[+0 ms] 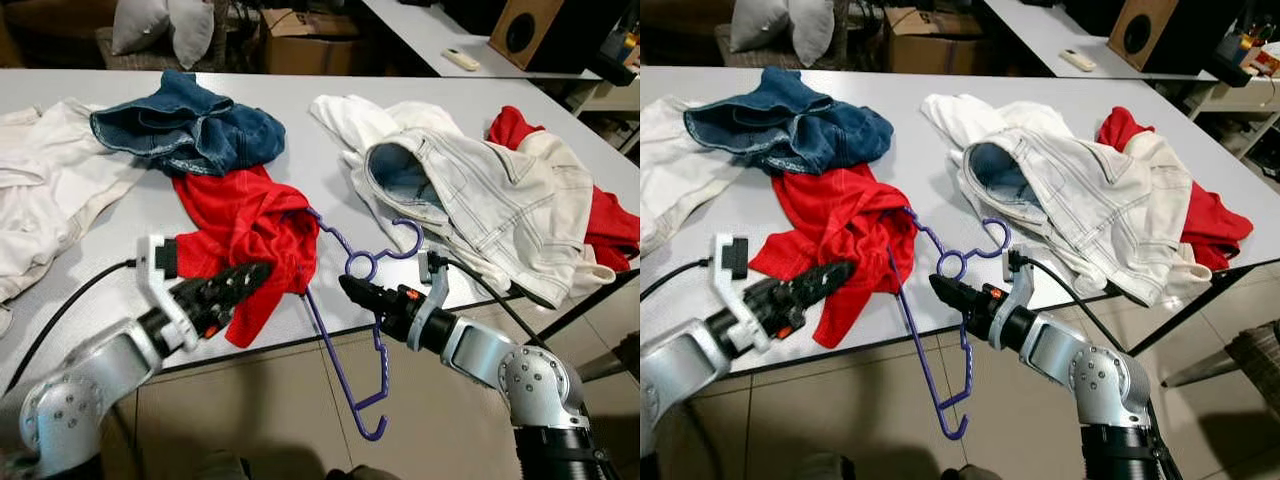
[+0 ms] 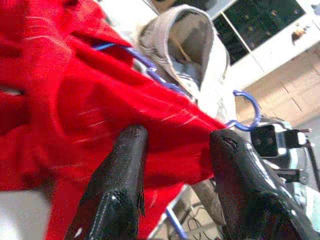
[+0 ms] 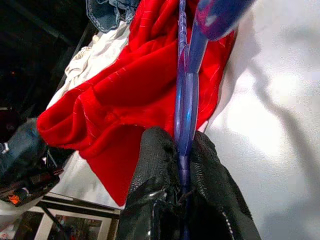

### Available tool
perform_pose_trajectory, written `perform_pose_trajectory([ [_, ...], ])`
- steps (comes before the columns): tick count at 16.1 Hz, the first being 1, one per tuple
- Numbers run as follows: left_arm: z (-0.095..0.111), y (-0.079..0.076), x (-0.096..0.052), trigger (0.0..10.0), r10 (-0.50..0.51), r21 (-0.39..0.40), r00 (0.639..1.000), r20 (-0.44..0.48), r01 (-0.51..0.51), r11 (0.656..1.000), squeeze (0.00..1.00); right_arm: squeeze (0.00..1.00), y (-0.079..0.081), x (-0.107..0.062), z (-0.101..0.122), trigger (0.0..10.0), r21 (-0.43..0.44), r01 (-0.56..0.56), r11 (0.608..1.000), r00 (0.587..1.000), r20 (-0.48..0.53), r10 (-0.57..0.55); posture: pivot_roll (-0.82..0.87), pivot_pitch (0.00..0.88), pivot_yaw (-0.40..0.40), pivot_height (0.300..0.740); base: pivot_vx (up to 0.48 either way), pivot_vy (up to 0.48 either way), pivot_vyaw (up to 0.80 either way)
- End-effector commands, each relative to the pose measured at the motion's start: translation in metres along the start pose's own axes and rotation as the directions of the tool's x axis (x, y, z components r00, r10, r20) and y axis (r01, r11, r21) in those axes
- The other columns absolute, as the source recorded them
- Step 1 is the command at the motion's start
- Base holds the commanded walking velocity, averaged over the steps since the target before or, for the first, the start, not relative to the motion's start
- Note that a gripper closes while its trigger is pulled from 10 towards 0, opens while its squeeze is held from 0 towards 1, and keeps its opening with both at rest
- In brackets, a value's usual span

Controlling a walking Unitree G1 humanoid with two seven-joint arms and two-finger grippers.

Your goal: Hang hanger

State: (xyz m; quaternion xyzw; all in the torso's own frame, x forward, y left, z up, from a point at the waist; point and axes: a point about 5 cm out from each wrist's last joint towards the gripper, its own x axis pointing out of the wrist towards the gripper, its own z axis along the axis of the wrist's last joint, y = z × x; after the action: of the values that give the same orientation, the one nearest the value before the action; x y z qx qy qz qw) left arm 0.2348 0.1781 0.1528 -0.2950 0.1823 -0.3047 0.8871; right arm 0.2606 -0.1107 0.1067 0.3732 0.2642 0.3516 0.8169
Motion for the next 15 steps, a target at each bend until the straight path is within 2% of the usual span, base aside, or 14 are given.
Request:
perform_pose_trajectory([
  [1, -0.006, -0.001, 0.003, 10.0, 0.019, 0.006, 0.998, -0.065, -0.018, 1.0, 0.0, 0.0, -0.001, -0.002, 0.005, 10.0, -0.016, 0.005, 1.0, 1.0, 0.01, -0.004, 0.06, 0.051, -0.118, 0.74, 0.0, 0.0, 0.0],
  [4, -0.019, 0.007, 0.007, 10.0, 0.104, 0.08, 0.975, -0.196, -0.09, 0.993, 0.0, 0.0, 0.0, -0.002, 0.006, 10.0, -0.017, 0.002, 1.0, 1.0, 0.015, -0.002, 0.06, 0.05, -0.118, 0.74, 0.0, 0.0, 0.0],
  [5, -0.022, 0.009, 0.007, 7.2, 0.127, 0.098, 0.967, -0.222, -0.107, 0.989, 0.0, 0.0, 0.0, -0.002, 0.006, 10.0, -0.017, 0.001, 1.0, 1.0, 0.015, 0.0, 0.06, 0.049, -0.119, 0.74, 0.0, 0.0, 0.0],
  [6, -0.023, 0.012, 0.007, 3.9, 0.155, 0.13, 0.96, -0.234, -0.127, 0.983, 0.0, 0.0, 0.0, -0.002, 0.006, 10.0, -0.019, -0.001, 1.0, 1.0, 0.015, 0.002, 0.06, 0.049, -0.119, 0.74, 0.0, 0.0, 0.0],
  [7, -0.022, 0.013, 0.008, 0.0, 0.162, 0.126, 0.961, -0.224, -0.136, 0.983, 0.0, 0.0, 0.0, -0.002, 0.007, 10.0, -0.019, -0.003, 1.0, 1.0, 0.016, 0.003, 0.06, 0.049, -0.12, 0.74, 0.0, 0.0, 0.0],
  [13, -0.019, 0.017, 0.015, 0.0, 0.179, 0.11, 0.97, -0.163, -0.162, 0.981, 0.0, 0.0, 0.001, -0.001, 0.008, 10.0, -0.021, -0.008, 1.0, 1.0, 0.022, 0.009, 0.06, 0.044, -0.119, 0.74, 0.0, 0.0, 0.0],
  [15, -0.018, 0.02, 0.015, 0.0, 0.216, 0.146, 0.965, -0.148, -0.195, 0.97, 0.0, 0.0, 0.001, 0.0, 0.008, 10.0, -0.021, -0.01, 1.0, 1.0, 0.023, 0.01, 0.06, 0.044, -0.119, 0.74, 0.0, 0.0, 0.0],
])
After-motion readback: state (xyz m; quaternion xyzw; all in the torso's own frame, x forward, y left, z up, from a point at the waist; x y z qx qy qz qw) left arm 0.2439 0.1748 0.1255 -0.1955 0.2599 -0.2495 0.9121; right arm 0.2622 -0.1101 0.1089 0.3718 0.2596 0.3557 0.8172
